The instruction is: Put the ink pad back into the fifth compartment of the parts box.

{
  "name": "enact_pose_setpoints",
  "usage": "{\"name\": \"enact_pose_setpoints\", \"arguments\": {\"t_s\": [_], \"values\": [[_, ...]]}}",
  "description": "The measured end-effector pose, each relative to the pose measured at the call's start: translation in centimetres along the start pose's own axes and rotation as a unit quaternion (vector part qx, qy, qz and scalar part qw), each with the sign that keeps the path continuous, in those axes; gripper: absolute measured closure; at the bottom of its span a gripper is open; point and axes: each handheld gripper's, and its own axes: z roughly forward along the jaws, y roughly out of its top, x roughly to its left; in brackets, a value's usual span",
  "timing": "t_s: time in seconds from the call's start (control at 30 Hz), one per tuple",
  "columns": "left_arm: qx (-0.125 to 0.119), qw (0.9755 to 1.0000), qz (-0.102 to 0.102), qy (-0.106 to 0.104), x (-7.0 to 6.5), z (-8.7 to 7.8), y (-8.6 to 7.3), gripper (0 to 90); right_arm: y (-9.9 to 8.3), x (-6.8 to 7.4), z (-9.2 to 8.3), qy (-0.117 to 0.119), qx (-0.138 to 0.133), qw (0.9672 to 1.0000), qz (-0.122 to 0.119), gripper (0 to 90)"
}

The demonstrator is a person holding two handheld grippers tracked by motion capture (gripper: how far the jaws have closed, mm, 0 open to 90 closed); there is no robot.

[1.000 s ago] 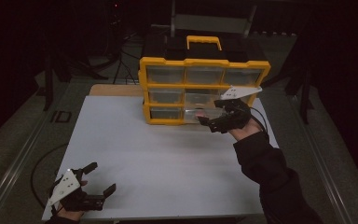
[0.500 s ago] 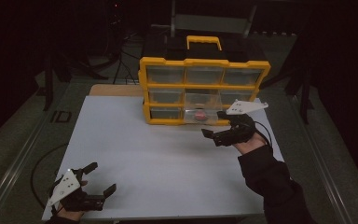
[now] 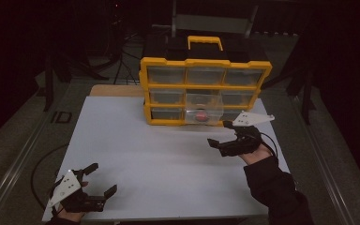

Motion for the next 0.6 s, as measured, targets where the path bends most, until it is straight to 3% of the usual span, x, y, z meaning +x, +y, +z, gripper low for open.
{"name": "enact_pose_setpoints", "arguments": {"t_s": [0.37, 0.6], "values": [[-0.002, 1.0, -0.001, 0.0, 0.0, 0.0, 0.0, 0.4, -3.7, -0.5, 0.2, 0.013, -0.011, 0.9998, 0.005, 12.7], [-0.002, 1.0, 0.0, 0.0, 0.0, 0.0, 0.0, 0.4, -6.1, -0.8, 0.1, 0.017, -0.018, 0.9995, 0.021, 12.7]]}}
